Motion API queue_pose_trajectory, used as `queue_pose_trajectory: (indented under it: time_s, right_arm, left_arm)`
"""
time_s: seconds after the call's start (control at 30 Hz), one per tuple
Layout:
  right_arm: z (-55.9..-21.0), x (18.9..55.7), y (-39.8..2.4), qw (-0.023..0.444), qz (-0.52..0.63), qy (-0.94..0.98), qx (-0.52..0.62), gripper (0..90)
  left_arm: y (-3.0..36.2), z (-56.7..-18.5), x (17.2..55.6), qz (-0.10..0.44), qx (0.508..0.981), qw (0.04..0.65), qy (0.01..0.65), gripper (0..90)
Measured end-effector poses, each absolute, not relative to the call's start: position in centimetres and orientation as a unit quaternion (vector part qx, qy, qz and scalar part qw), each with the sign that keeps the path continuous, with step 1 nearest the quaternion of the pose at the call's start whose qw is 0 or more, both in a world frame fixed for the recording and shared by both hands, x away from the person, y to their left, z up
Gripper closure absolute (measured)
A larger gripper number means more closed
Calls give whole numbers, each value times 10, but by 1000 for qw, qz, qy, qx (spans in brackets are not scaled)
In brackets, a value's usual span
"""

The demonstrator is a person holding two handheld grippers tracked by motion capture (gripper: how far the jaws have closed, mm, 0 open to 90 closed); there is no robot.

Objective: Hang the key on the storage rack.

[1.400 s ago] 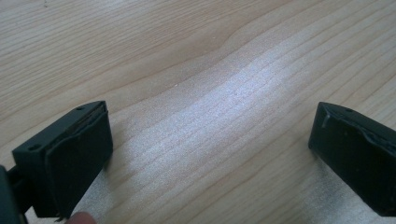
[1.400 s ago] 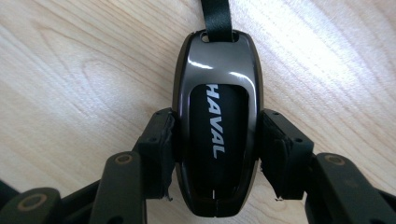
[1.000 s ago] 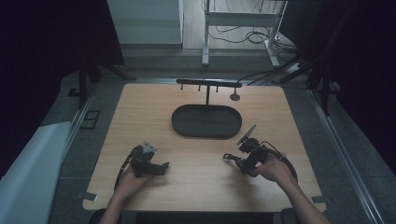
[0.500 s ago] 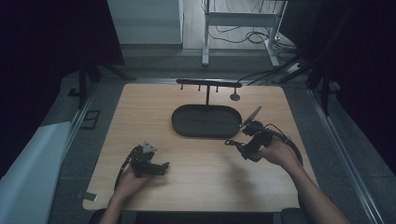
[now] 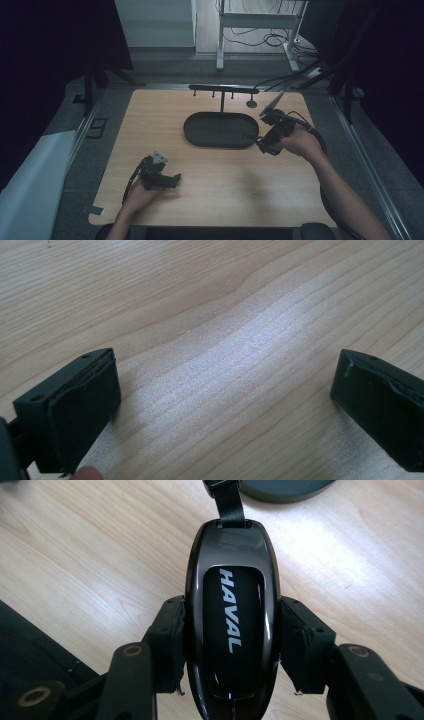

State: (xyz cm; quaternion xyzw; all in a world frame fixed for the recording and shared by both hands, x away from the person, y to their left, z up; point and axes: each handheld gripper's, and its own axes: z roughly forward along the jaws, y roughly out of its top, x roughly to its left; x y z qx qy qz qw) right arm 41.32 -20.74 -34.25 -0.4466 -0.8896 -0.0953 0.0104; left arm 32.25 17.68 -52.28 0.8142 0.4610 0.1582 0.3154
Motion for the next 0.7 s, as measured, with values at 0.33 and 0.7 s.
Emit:
queue_pose_trajectory:
  time_s: [0.33, 0.7]
  right_arm:
    - [-314, 432, -210, 4, -104, -881, -461, 491]
    - [-293, 453, -214, -1, -109, -871, -479, 491]
  left_arm:
    - [177, -523, 323, 158, 814, 315, 461, 0]
    - [177, -523, 323, 157, 816, 314, 460, 0]
